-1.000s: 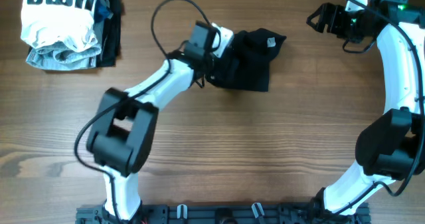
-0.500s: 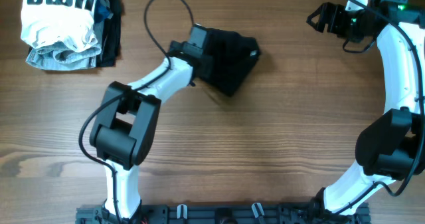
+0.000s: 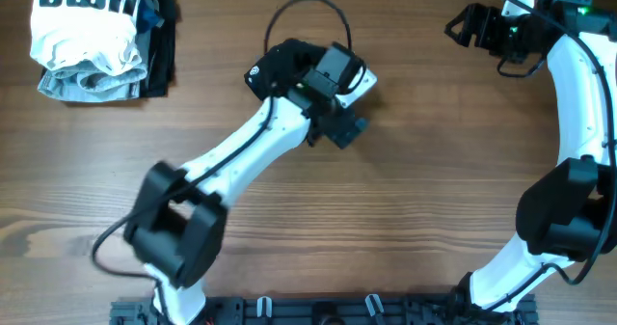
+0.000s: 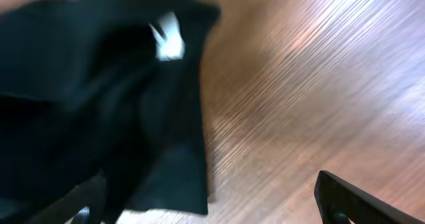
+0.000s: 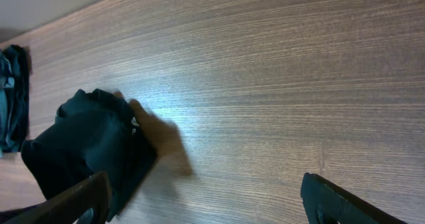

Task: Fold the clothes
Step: 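Grasp the folded black bundle with the left gripper and lift it, then carry the bundle to the top-left stack and release it on top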

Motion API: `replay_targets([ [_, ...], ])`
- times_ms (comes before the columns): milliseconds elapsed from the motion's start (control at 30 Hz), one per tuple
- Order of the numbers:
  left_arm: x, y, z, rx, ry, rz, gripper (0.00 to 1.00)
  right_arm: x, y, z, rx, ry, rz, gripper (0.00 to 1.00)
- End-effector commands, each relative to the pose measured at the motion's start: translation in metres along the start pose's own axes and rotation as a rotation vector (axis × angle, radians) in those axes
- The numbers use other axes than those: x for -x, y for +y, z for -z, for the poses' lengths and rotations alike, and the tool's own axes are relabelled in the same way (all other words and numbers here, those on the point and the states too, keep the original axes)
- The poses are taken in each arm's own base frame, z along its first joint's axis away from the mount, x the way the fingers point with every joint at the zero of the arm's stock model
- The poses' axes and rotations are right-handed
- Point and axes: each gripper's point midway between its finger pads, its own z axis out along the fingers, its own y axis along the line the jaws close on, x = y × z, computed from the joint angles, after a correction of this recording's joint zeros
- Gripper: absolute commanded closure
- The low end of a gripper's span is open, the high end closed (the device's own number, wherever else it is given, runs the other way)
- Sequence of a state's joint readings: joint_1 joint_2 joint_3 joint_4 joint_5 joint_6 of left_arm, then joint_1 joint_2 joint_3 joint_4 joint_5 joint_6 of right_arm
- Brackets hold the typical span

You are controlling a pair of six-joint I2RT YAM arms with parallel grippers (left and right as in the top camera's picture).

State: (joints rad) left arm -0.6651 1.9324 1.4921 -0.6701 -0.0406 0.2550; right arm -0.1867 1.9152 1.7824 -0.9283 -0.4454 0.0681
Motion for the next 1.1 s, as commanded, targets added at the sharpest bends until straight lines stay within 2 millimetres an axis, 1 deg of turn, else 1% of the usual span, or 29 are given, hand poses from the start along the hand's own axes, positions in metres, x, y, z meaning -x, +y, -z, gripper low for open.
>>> replay_targets([
  [0, -0.021, 0.014, -0.043, 0.093, 0.09, -0.04, 0.0, -0.005, 0.001, -0.007, 0.016, 0.022, -0.019, 0.07],
  [67, -0.028, 0.015, -0.06, 0.101, 0.116, -0.072, 0.0, -0.005, 0.001, -0.007, 0.016, 0.022, -0.019, 0.07],
  [100, -0.032, 0.02, -0.07, 0.134, 0.132, -0.074, 0.0, -0.006, 0.001, -0.007, 0.016, 0.024, -0.02, 0.07],
  [133, -0.036, 0.029, -0.079, 0.185, 0.146, -0.075, 0.0, -0.006, 0.001, -0.007, 0.016, 0.024, -0.02, 0.07],
  [233, -0.038, 0.045, -0.093, 0.226, 0.139, -0.048, 0.0, -0.005, 0.001, -0.007, 0.016, 0.023, -0.02, 0.07],
  [300, -0.041, 0.062, -0.099, 0.242, 0.133, -0.014, 0.01, -0.006, 0.001, -0.007, 0.016, 0.024, -0.018, 0.07],
  [333, -0.044, 0.072, -0.099, 0.251, 0.133, 0.007, 0.12, -0.005, 0.001, -0.007, 0.015, 0.023, -0.018, 0.07],
  [367, -0.046, 0.079, -0.099, 0.257, 0.135, 0.032, 0.27, -0.005, 0.001, -0.007, 0.015, 0.02, -0.017, 0.07],
  [433, -0.05, 0.087, -0.099, 0.256, 0.142, 0.049, 0.8, -0.004, -0.002, -0.007, 0.0, 0.018, -0.017, 0.06],
  [467, -0.05, 0.086, -0.1, 0.237, 0.137, 0.055, 0.91, -0.004, -0.002, -0.007, -0.003, 0.018, -0.015, 0.06],
  [500, -0.049, 0.083, -0.101, 0.214, 0.131, 0.058, 0.96, -0.004, -0.002, -0.007, -0.003, 0.017, -0.015, 0.07],
  [567, -0.045, 0.083, -0.099, 0.218, 0.113, 0.105, 0.96, -0.004, -0.003, -0.007, -0.005, 0.016, -0.015, 0.07],
  [600, -0.041, 0.09, -0.092, 0.248, 0.099, 0.148, 0.96, -0.004, -0.004, -0.007, -0.012, 0.016, -0.016, 0.07],
  [633, -0.035, 0.102, -0.079, 0.301, 0.08, 0.207, 0.96, -0.004, -0.005, -0.007, -0.019, 0.015, -0.015, 0.06],
  [667, -0.022, 0.121, -0.052, 0.358, 0.042, 0.275, 0.96, -0.004, -0.005, -0.007, -0.019, 0.015, -0.016, 0.07],
  [700, -0.008, 0.136, -0.024, 0.375, 0.0, 0.304, 0.96, -0.004, -0.005, -0.007, -0.019, 0.015, -0.016, 0.06],
  [733, 0.0, 0.144, -0.009, 0.386, -0.028, 0.317, 0.96, -0.004, -0.005, -0.007, -0.019, 0.015, -0.017, 0.07],
  [767, 0.014, 0.161, 0.022, 0.411, -0.089, 0.35, 0.96, -0.004, -0.005, -0.007, -0.019, 0.015, -0.017, 0.07],
  [800, 0.023, 0.177, 0.05, 0.437, -0.146, 0.379, 0.96, -0.004, -0.005, -0.007, -0.019, 0.016, -0.017, 0.07],
  [833, 0.026, 0.188, 0.068, 0.455, -0.18, 0.4, 0.96, -0.004, -0.005, -0.007, -0.019, 0.016, -0.017, 0.07],
  [867, 0.028, 0.202, 0.09, 0.48, -0.219, 0.426, 0.96, -0.004, -0.005, -0.007, -0.019, 0.016, -0.018, 0.07],
  [900, 0.026, 0.211, 0.103, 0.499, -0.238, 0.443, 0.96, -0.004, -0.005, -0.007, -0.018, 0.016, -0.018, 0.07],
  [933, 0.021, 0.229, 0.121, 0.545, -0.262, 0.474, 0.96, -0.004, -0.005, -0.007, -0.018, 0.016, -0.018, 0.06],
  [967, 0.016, 0.243, 0.133, 0.587, -0.273, 0.488, 0.96, -0.004, -0.005, -0.007, -0.018, 0.016, -0.017, 0.06],
  [1033, 0.002, 0.282, 0.16, 0.701, -0.282, 0.474, 0.96, -0.004, -0.005, -0.007, -0.018, 0.016, -0.018, 0.07],
  [1067, -0.008, 0.306, 0.172, 0.77, -0.274, 0.445, 0.96, -0.004, -0.005, -0.007, -0.018, 0.016, -0.018, 0.06],
])
